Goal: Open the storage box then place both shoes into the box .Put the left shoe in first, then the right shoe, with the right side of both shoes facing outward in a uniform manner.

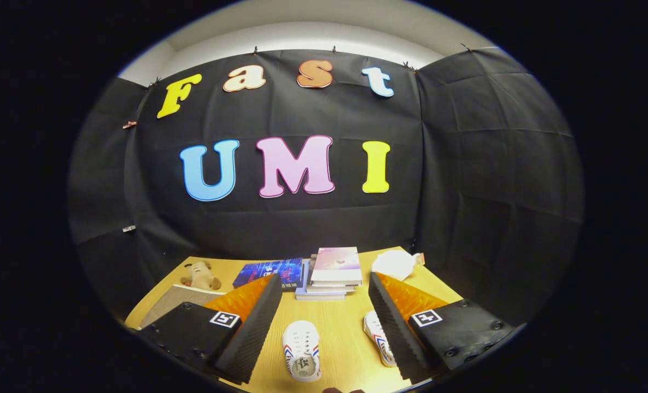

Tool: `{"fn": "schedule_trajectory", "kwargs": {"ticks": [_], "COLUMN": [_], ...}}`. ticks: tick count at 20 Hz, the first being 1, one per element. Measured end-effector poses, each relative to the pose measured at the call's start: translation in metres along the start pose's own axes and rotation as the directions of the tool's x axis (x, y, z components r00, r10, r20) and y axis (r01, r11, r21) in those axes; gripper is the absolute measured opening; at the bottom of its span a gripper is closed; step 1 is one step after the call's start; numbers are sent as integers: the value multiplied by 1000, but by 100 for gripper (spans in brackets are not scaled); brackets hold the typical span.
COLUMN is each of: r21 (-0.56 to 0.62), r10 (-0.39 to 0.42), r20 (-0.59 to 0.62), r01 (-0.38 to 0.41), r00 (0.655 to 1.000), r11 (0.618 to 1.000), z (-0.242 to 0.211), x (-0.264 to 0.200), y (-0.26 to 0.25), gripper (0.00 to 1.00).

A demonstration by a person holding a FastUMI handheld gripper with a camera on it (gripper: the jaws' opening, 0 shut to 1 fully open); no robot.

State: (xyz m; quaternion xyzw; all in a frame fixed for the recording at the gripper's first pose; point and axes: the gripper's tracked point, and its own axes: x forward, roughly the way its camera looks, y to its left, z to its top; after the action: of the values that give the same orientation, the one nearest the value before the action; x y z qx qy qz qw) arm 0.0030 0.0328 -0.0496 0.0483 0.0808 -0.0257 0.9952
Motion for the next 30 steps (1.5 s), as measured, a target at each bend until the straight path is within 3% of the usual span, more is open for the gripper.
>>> {"fn": "schedule_trajectory", "kwargs": {"ticks": [4, 6, 9, 11, 16, 20, 22, 23, 25, 28, 30], "r21": [58, 114, 233, 331, 520, 618, 692, 744, 824, 874, 892], "r10": [48, 114, 243, 327, 508, 659, 738, 786, 846, 896, 914], "r20": [-87, -143, -251, -326, -430, -463, -450, -428, -400, -357, -342], "r01": [-43, -98, -186, -217, -256, -317, -327, -319, -266, -244, -229], "r00": [995, 983, 937, 887, 746, 593, 502, 447, 353, 265, 217], "r11": [997, 989, 955, 918, 815, 719, 644, 587, 501, 421, 389], "z": [-22, -35, -66, -88, -134, -166, -177, -180, -193, -204, -212], "x": [5, 10, 27, 29, 32, 16, 8, 3, -1, -3, -7], "y": [6, 18, 45, 62, 95, 120, 135, 142, 151, 160, 168], "gripper": [98, 99, 99, 99, 98, 98, 98, 98, 98, 98, 98]}}
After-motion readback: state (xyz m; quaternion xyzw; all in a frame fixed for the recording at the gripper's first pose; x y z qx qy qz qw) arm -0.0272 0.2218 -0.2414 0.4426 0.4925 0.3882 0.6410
